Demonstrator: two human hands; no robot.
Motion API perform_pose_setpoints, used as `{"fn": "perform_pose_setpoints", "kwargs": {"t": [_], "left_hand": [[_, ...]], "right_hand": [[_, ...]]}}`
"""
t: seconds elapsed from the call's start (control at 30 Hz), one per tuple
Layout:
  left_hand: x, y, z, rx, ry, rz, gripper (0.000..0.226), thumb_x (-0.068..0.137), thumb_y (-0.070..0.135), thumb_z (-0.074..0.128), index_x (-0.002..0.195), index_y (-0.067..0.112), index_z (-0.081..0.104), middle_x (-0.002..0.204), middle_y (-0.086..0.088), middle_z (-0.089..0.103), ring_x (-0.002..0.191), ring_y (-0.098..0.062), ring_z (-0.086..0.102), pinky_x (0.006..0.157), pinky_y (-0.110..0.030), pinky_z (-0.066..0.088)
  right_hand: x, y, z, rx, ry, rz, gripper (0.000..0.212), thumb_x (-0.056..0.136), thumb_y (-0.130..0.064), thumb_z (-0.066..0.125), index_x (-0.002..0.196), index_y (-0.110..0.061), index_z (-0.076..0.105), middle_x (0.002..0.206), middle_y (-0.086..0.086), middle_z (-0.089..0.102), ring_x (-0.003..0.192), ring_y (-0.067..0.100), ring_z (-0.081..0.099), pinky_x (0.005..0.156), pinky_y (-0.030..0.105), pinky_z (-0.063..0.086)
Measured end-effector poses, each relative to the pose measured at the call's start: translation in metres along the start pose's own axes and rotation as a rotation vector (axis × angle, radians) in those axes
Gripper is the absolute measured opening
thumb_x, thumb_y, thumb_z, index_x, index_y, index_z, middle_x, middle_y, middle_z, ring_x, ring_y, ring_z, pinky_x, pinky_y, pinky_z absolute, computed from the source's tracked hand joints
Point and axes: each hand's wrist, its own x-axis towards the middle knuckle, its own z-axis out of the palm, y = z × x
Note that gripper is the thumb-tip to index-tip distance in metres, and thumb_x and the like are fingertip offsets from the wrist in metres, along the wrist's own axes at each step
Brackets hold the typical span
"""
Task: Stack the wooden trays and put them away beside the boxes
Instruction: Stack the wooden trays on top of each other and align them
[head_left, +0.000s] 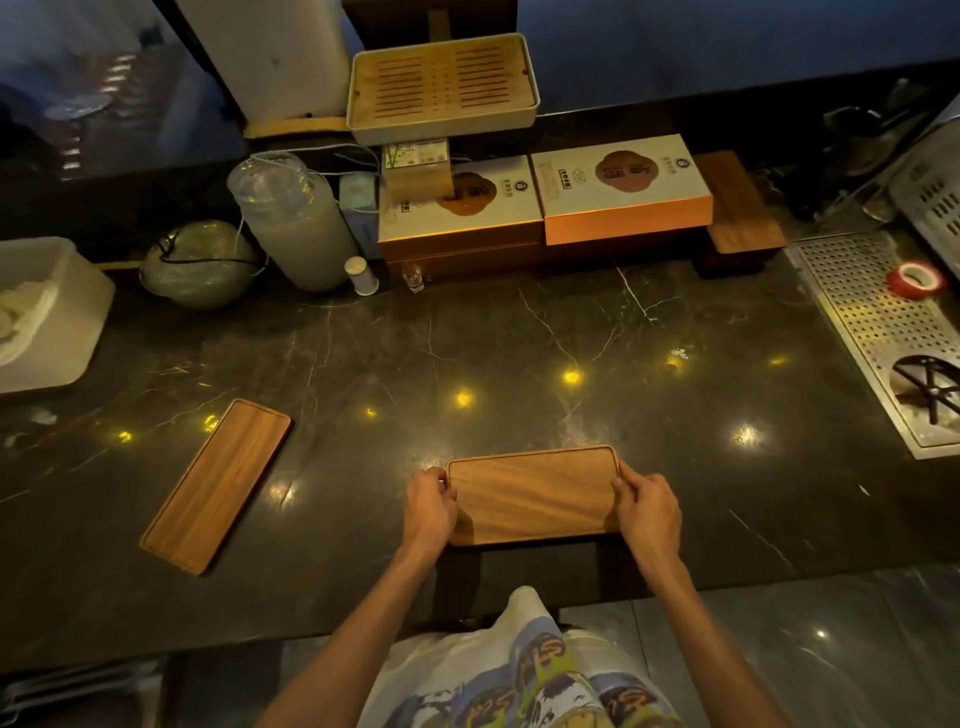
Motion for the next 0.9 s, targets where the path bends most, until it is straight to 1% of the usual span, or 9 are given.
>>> {"fn": "perform_pose_setpoints", "kwargs": {"t": [0.13, 0.2, 0.33, 0.43, 0.53, 0.6, 0.7, 0.8, 0.9], "left_hand": [[0.004, -0.002, -0.002, -0.025, -0.014, -0.031, 0.021, 0.091, 0.009, 0.062, 0.111, 0.008, 0.065, 0.105, -0.006, 0.067, 0.092, -0.012, 0.059, 0.075, -0.024, 0.047], [0.005, -0.002, -0.002, -0.025, -0.061, -0.056, 0.021, 0.093, 0.011, 0.058, 0.113, 0.008, 0.064, 0.107, -0.008, 0.066, 0.097, -0.018, 0.062, 0.079, -0.028, 0.050], [0.005, -0.002, 0.001, 0.009, -0.143, -0.108, 0.020, 0.096, 0.016, 0.052, 0.110, 0.006, 0.063, 0.105, -0.008, 0.065, 0.091, -0.018, 0.060, 0.075, -0.030, 0.050], [0.004, 0.000, 0.003, 0.009, -0.141, -0.123, 0.018, 0.096, 0.013, 0.052, 0.108, 0.005, 0.063, 0.109, -0.011, 0.065, 0.097, -0.023, 0.063, 0.079, -0.032, 0.053], [0.001, 0.003, 0.005, 0.019, -0.107, -0.142, 0.016, 0.095, 0.010, 0.050, 0.105, 0.003, 0.062, 0.111, -0.013, 0.063, 0.098, -0.025, 0.062, 0.081, -0.033, 0.054], [-0.002, 0.005, 0.006, 0.032, -0.095, -0.145, 0.017, 0.095, 0.008, 0.049, 0.106, 0.002, 0.061, 0.113, -0.014, 0.061, 0.099, -0.025, 0.061, 0.079, -0.032, 0.052], [-0.002, 0.003, 0.005, 0.035, -0.096, -0.144, 0.015, 0.095, 0.008, 0.050, 0.103, 0.004, 0.060, 0.113, -0.014, 0.061, 0.094, -0.023, 0.060, 0.072, -0.028, 0.047], [-0.001, -0.002, 0.001, 0.026, -0.110, -0.153, 0.015, 0.095, 0.009, 0.051, 0.105, 0.004, 0.061, 0.111, -0.013, 0.062, 0.097, -0.024, 0.061, 0.072, -0.028, 0.048], [0.000, -0.006, 0.000, 0.016, -0.127, -0.141, 0.007, 0.094, 0.012, 0.053, 0.092, 0.008, 0.059, 0.102, -0.010, 0.063, 0.086, -0.020, 0.061, 0.063, -0.024, 0.047]], "right_hand": [[0.005, 0.004, 0.000, 0.042, -0.023, 0.015, 0.037, 0.097, -0.025, 0.055, 0.132, -0.018, 0.058, 0.100, 0.010, 0.057, 0.096, 0.028, 0.059, 0.080, 0.034, 0.044], [0.004, 0.005, 0.001, 0.120, -0.028, 0.022, 0.036, 0.097, -0.022, 0.054, 0.132, -0.014, 0.058, 0.108, 0.013, 0.061, 0.103, 0.029, 0.060, 0.086, 0.036, 0.046], [-0.003, 0.004, 0.008, 0.281, -0.030, 0.072, 0.040, 0.098, -0.020, 0.052, 0.136, -0.009, 0.054, 0.126, 0.013, 0.062, 0.117, 0.026, 0.057, 0.092, 0.031, 0.042], [-0.008, 0.002, 0.010, 0.371, -0.051, 0.127, 0.044, 0.098, -0.020, 0.052, 0.141, -0.012, 0.048, 0.134, 0.011, 0.058, 0.123, 0.026, 0.053, 0.095, 0.030, 0.041], [-0.009, -0.001, 0.010, 0.382, -0.070, 0.172, 0.048, 0.095, -0.013, 0.053, 0.142, -0.015, 0.047, 0.136, 0.009, 0.057, 0.124, 0.026, 0.052, 0.098, 0.034, 0.043], [-0.009, -0.002, 0.009, 0.390, -0.088, 0.198, 0.052, 0.092, -0.008, 0.053, 0.142, -0.016, 0.047, 0.138, 0.008, 0.056, 0.126, 0.026, 0.052, 0.100, 0.036, 0.043], [-0.014, -0.003, 0.009, 0.382, -0.095, 0.194, 0.053, 0.090, -0.006, 0.054, 0.142, -0.018, 0.047, 0.138, 0.007, 0.057, 0.124, 0.025, 0.054, 0.100, 0.037, 0.045], [-0.018, -0.004, 0.012, 0.376, -0.101, 0.183, 0.052, 0.091, -0.008, 0.054, 0.142, -0.019, 0.047, 0.136, 0.007, 0.059, 0.122, 0.024, 0.056, 0.100, 0.037, 0.047], [-0.016, -0.002, 0.009, 0.339, -0.117, 0.161, 0.051, 0.091, -0.008, 0.055, 0.141, -0.018, 0.049, 0.135, 0.007, 0.060, 0.123, 0.024, 0.056, 0.102, 0.036, 0.046]]}}
